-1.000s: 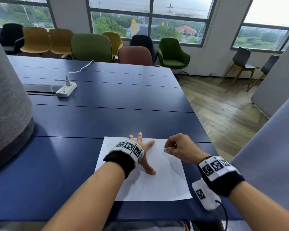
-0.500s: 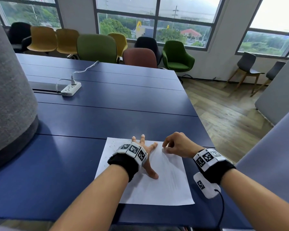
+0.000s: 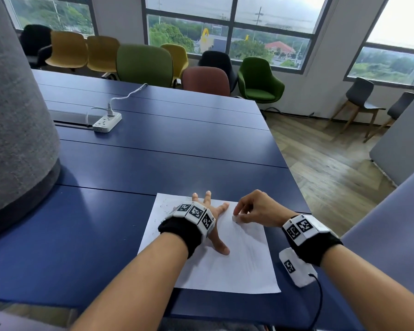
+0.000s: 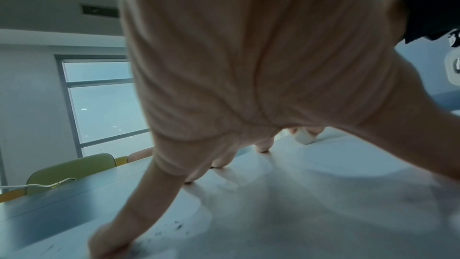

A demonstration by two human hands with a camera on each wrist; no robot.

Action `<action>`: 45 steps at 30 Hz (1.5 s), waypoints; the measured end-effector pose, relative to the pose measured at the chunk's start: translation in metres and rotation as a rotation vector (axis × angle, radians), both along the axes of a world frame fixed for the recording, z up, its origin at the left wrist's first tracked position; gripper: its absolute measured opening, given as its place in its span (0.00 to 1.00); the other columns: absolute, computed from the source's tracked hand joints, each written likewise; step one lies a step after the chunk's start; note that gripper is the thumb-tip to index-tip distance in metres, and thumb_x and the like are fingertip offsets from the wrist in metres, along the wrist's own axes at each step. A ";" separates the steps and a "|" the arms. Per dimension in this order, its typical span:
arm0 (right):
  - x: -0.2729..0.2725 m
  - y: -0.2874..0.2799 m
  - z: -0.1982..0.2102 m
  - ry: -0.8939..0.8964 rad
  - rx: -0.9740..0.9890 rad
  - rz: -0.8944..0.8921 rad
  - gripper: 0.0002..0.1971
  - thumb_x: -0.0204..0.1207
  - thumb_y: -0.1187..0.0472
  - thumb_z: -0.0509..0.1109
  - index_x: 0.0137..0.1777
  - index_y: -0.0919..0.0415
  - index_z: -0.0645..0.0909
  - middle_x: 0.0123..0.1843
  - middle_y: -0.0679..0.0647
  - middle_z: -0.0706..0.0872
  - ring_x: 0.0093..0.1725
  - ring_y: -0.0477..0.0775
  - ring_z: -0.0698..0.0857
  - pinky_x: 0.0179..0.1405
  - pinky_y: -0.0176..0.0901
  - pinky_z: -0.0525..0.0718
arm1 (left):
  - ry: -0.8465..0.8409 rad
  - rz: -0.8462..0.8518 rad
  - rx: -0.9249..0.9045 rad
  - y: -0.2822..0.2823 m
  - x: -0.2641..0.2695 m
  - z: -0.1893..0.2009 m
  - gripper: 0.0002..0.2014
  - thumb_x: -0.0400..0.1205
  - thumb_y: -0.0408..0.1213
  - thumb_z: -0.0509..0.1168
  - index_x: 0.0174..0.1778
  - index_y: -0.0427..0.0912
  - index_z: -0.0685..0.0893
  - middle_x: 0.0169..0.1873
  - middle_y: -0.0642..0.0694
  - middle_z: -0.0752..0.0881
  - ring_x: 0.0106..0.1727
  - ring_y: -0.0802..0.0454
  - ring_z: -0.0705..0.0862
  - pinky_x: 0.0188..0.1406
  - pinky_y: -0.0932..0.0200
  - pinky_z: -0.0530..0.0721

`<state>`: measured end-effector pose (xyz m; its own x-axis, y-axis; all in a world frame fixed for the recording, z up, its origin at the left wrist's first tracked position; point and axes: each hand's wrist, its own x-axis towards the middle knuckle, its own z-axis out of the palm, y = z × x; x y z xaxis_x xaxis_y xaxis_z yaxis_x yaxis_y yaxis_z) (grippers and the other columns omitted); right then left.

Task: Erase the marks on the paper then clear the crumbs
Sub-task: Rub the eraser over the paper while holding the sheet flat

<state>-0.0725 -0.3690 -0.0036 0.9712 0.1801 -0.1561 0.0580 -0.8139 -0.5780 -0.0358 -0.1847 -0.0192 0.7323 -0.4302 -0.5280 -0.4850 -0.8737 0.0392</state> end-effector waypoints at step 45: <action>-0.014 0.012 0.009 0.119 -0.120 0.137 0.03 0.70 0.59 0.79 0.41 0.57 0.90 0.35 0.47 0.89 0.30 0.39 0.79 0.34 0.28 0.77 | -0.001 -0.005 0.009 0.000 -0.001 0.000 0.70 0.54 0.75 0.77 0.82 0.71 0.34 0.85 0.44 0.29 0.84 0.27 0.33 0.75 0.19 0.58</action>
